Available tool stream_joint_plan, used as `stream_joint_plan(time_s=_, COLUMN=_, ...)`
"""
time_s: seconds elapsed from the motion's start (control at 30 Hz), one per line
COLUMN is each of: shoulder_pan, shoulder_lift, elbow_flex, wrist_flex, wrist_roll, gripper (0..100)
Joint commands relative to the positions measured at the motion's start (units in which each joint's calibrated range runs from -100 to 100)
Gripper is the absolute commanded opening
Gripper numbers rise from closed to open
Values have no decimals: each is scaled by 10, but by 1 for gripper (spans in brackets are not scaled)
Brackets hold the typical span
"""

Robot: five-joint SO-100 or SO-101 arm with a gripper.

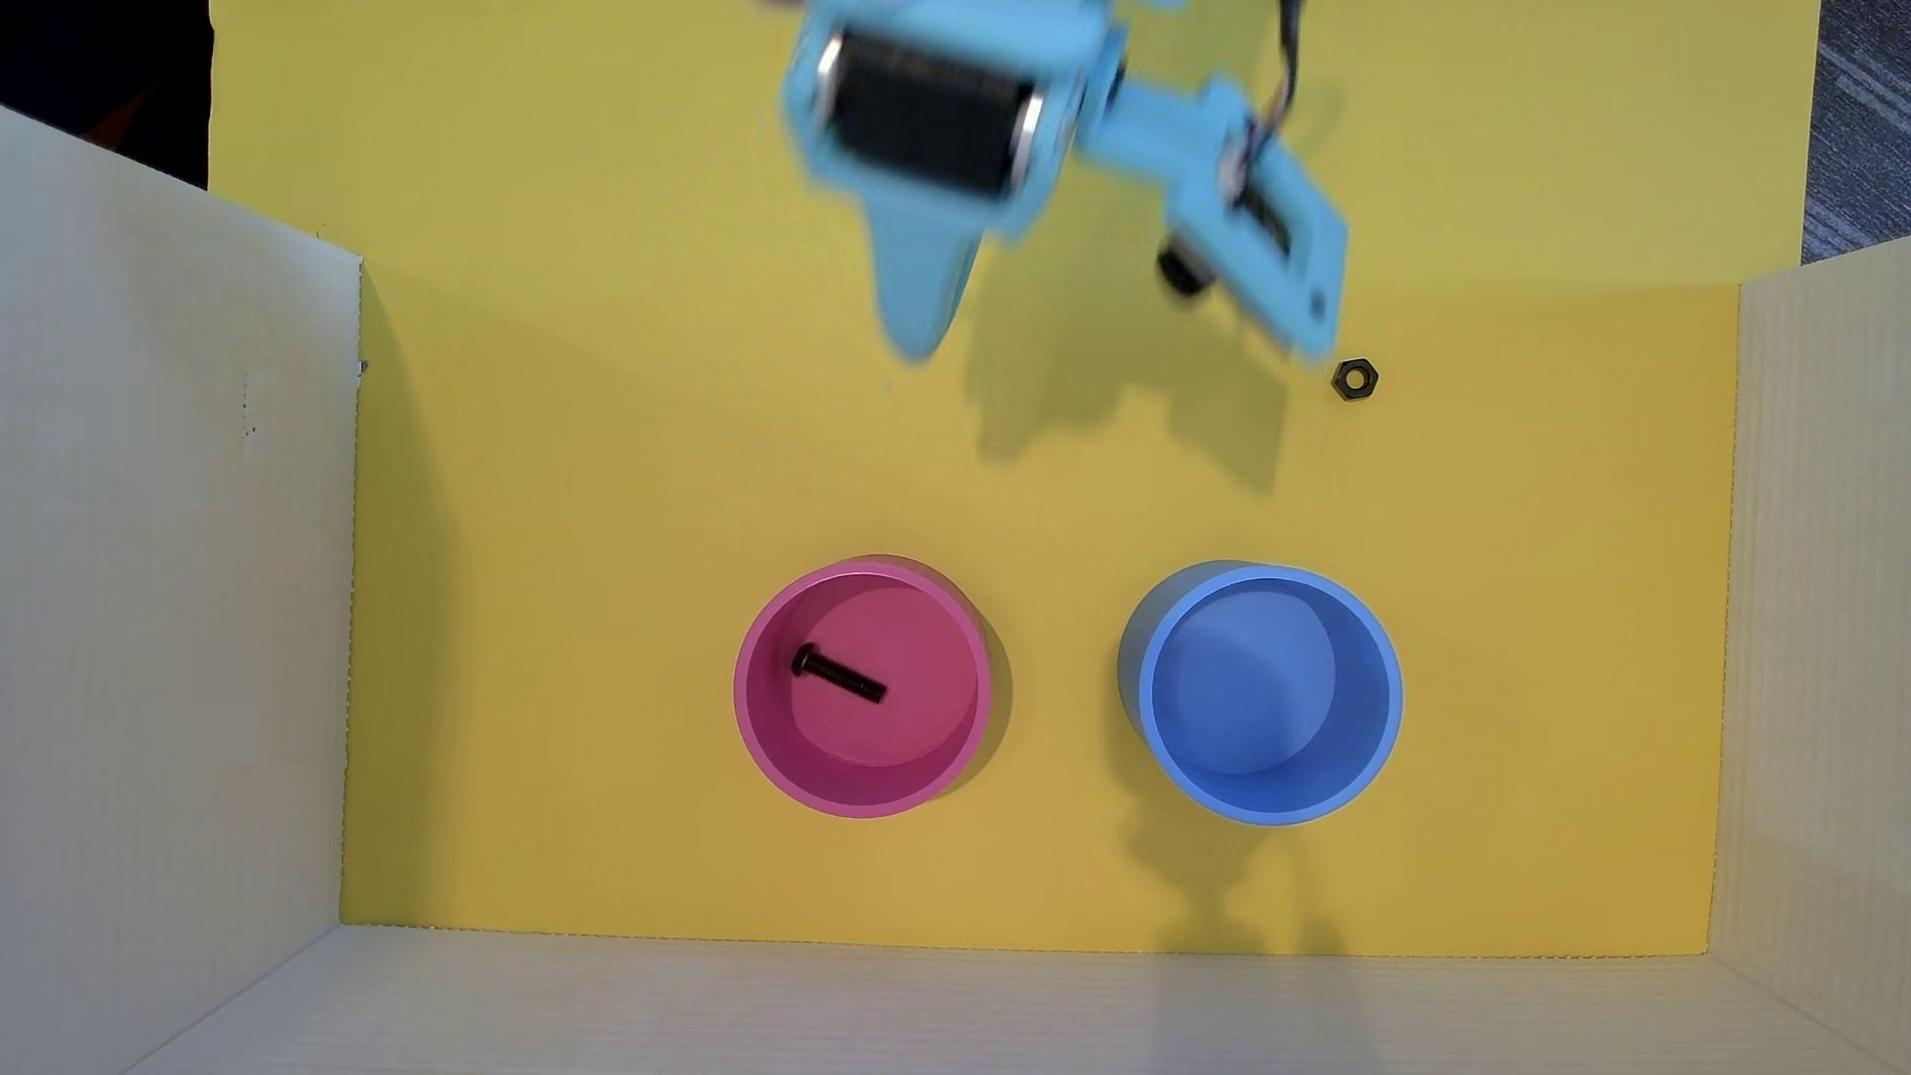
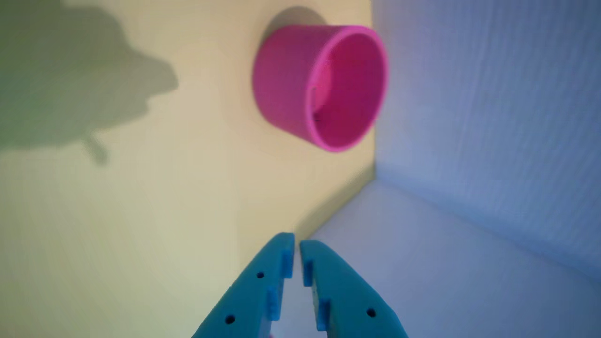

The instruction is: Pick up the bolt and place it in the pink box

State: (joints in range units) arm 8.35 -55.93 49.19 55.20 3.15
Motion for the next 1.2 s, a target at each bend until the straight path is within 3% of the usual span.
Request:
stream_joint_plan(time_s=0.0, shoulder_pan=-3, shoulder_lift=-176, elbow_flex=154, wrist_flex=-49, wrist_roll=-2, gripper=1)
stream_joint_plan(time_s=0.17, shoulder_pan=-44, shoulder_lift=-340, elbow_flex=274, wrist_flex=-53, wrist_roll=1, gripper=1)
stream_joint_plan(time_s=0.33, shoulder_pan=-94, shoulder_lift=-434, elbow_flex=351, wrist_flex=23, wrist_roll=-3, gripper=1)
stream_joint_plan(time_s=0.47, shoulder_pan=-122, shoulder_lift=-427, elbow_flex=394, wrist_flex=71, wrist_roll=-12, gripper=1)
stream_joint_plan(time_s=0.67, shoulder_pan=-124, shoulder_lift=-427, elbow_flex=429, wrist_flex=104, wrist_roll=-89, gripper=2)
stream_joint_plan(time_s=1.17, shoulder_pan=-128, shoulder_lift=-427, elbow_flex=457, wrist_flex=98, wrist_roll=-94, gripper=2)
